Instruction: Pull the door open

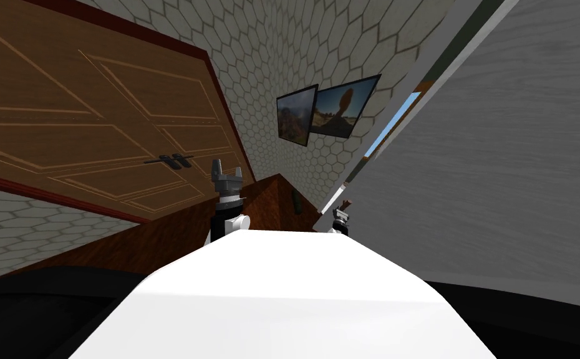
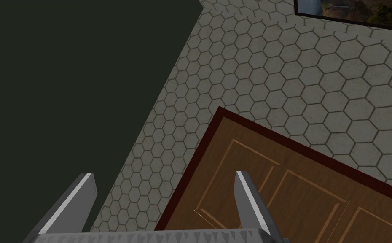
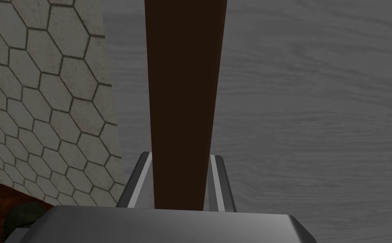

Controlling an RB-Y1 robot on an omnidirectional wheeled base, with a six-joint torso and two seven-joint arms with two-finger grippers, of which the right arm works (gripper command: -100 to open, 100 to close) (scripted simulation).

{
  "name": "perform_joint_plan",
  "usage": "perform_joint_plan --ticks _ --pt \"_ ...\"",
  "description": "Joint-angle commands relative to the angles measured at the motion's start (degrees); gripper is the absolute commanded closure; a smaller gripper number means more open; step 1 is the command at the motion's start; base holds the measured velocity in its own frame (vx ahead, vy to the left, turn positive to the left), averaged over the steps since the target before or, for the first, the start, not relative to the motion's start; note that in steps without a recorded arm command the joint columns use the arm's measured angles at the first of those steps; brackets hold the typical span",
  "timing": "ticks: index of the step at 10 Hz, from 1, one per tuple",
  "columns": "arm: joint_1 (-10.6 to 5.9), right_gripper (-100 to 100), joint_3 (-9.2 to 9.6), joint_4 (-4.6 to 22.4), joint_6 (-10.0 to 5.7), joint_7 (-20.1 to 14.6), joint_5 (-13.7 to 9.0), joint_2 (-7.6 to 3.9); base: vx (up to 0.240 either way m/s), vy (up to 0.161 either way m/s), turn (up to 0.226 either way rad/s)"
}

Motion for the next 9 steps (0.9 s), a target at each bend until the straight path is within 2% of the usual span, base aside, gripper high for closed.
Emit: perform_joint_plan --ticks 1,2,3,4,5,9 --pt "0.40 100 0.05 -1.66 0.62 0.28 0.07 -0.31 -0.084 -0.011 0.035" --pt "0.40 100 0.05 -1.66 0.62 0.28 0.07 -0.31 0.000 0.000 0.000" --pt "0.55 100 1.47 -2.26 1.32 -0.66 1.23 -0.72 -0.051 -0.048 0.108" --pt "1.21 100 0.78 -2.18 1.33 -0.12 0.60 -0.51 -0.034 -0.038 0.039" --pt "1.38 100 1.98 -2.86 1.62 -0.78 1.38 -0.73 -0.129 -0.032 0.053" --pt "1.55 100 4.14 -3.82 1.83 -2.03 2.77 -1.16 -0.198 -0.025 0.071"
